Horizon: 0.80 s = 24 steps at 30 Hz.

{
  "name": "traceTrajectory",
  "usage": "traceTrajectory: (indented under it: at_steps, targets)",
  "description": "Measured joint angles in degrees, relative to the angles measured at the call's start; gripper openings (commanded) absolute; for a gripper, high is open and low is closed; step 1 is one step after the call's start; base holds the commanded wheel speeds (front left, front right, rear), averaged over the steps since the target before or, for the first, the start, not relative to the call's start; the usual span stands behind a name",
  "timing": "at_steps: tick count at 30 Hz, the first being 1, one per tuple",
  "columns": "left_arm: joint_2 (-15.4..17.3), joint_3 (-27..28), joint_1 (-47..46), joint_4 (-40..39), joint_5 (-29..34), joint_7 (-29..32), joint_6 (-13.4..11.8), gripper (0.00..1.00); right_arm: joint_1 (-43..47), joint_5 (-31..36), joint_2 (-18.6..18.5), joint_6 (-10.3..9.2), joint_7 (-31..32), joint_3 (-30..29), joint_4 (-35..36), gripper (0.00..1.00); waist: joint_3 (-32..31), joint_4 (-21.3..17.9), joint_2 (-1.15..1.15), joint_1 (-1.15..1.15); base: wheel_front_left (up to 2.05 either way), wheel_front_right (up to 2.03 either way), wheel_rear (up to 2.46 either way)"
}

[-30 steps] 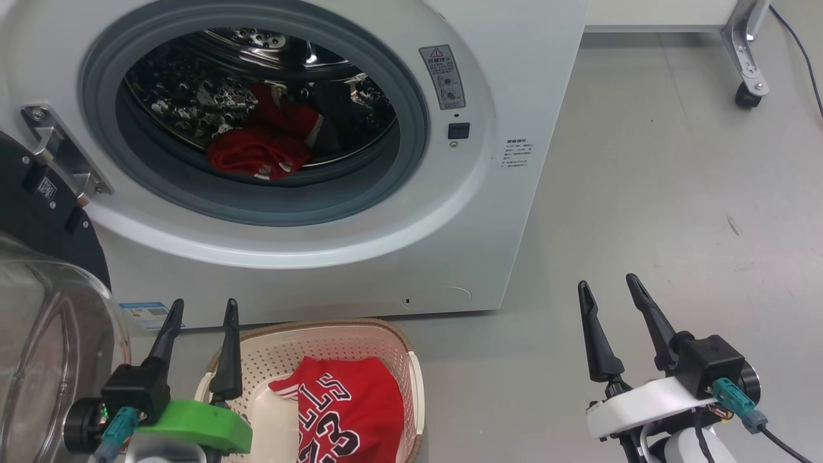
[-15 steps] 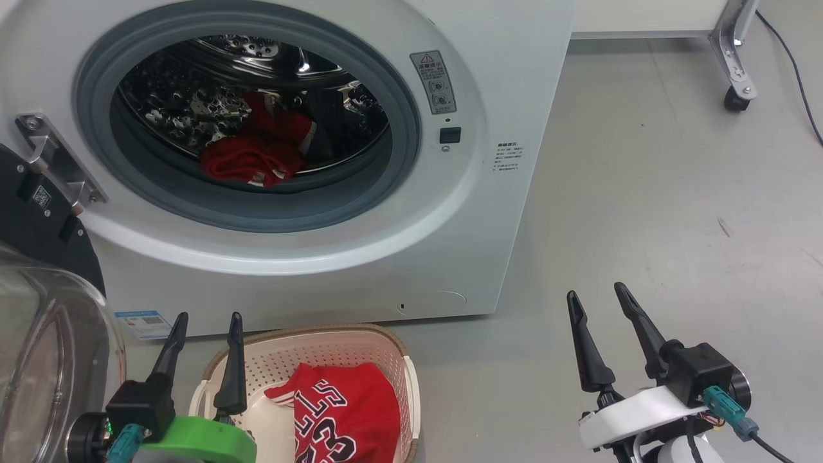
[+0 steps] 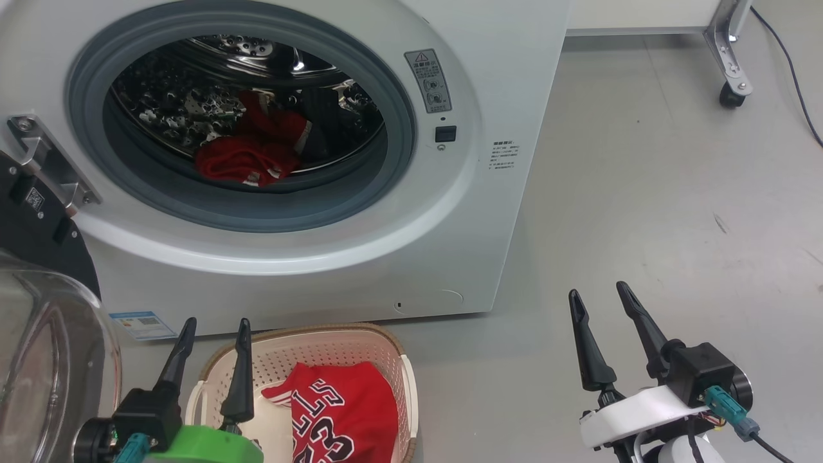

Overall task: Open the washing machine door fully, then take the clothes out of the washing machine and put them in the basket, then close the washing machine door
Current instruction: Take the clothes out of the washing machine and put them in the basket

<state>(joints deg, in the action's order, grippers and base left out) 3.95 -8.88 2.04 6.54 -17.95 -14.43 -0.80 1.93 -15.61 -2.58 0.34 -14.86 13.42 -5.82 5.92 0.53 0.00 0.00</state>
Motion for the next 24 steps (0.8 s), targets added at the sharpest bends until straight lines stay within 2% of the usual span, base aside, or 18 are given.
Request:
traceTrajectory:
  at_steps: [12, 24]
  targets:
    - [-0.01, -0.55, 0.64, -1.66, 0.0, 0.26, -0.47, 1.0, 0.0, 0.03, 0.0, -0.01, 0.0, -0.1, 0.34, 1.0, 0.6, -0.06, 0.0, 0.0, 0.0, 0.0, 0.0]
    - [-0.03, -1.12, 0.52, -2.38, -0.1, 2.45, -0.41, 1.0, -0.18, 0.62, -0.01, 0.01, 0.0, 0.14, 1.62, 1.0, 4.01, 0.01, 0.0, 0.0, 0.0, 0.0, 0.0]
